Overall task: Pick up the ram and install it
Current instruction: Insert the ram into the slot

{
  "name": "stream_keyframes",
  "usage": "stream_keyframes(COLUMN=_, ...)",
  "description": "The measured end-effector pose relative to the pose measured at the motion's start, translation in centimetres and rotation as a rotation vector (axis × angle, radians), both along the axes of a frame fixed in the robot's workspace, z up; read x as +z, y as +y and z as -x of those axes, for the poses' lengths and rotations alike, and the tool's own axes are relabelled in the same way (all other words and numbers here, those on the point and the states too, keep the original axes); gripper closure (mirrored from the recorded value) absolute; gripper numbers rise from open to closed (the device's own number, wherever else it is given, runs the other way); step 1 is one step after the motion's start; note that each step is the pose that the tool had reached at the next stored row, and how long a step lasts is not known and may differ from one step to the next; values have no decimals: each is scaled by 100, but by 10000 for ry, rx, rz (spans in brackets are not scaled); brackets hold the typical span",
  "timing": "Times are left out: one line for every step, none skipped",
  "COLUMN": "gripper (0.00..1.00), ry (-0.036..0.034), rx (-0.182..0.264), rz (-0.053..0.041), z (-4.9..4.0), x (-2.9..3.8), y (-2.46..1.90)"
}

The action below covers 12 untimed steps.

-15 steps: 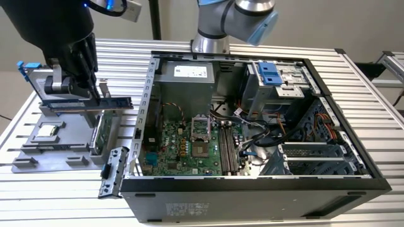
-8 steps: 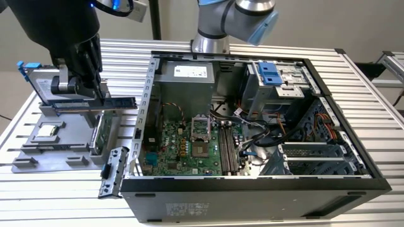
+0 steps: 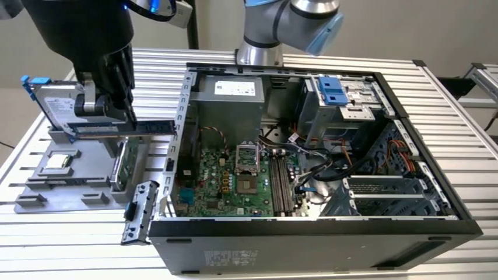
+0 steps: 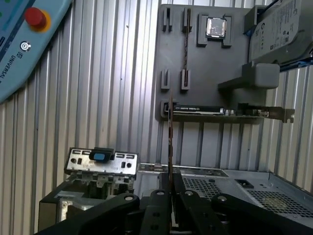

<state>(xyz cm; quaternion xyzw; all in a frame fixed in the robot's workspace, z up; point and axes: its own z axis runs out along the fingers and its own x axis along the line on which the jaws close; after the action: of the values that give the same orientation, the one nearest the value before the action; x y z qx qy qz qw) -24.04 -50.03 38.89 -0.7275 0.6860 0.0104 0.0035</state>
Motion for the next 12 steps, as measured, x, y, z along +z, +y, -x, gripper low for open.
stream_keyframes(gripper=100, ry=0, rx=-22, rz=0, z=-14, x=0, y=0)
stream_keyframes(gripper=100, ry=0, rx=-40, rz=0, z=-28, x=0, y=0)
stream_keyframes(gripper=100, ry=0, rx=-56, rz=0, z=-43, x=0, y=0)
stream_keyframes(gripper=100, ry=0, rx=-69, rz=0, z=-58, x=0, y=0)
stream_keyframes(gripper=100, ry=1, rx=-83, rz=1, z=-73, x=0, y=0)
stream_keyframes(gripper=100, ry=0, rx=-97, rz=1, z=-90, x=0, y=0)
stream_keyframes(gripper=100, ry=0, rx=-110, rz=0, z=-108, x=0, y=0)
stream_keyframes(gripper=100, ry=1, rx=-123, rz=1, z=-126, x=0, y=0)
stream_keyframes(gripper=100, ry=0, rx=-134, rz=0, z=-145, x=0, y=0)
stream_keyframes(gripper=100, ry=0, rx=-146, rz=0, z=-163, x=-1, y=0)
stream_keyframes(gripper=100, ry=1, rx=-161, rz=0, z=-182, x=-1, y=0)
stream_keyframes(gripper=100, ry=0, rx=-178, rz=1, z=-203, x=-2, y=0)
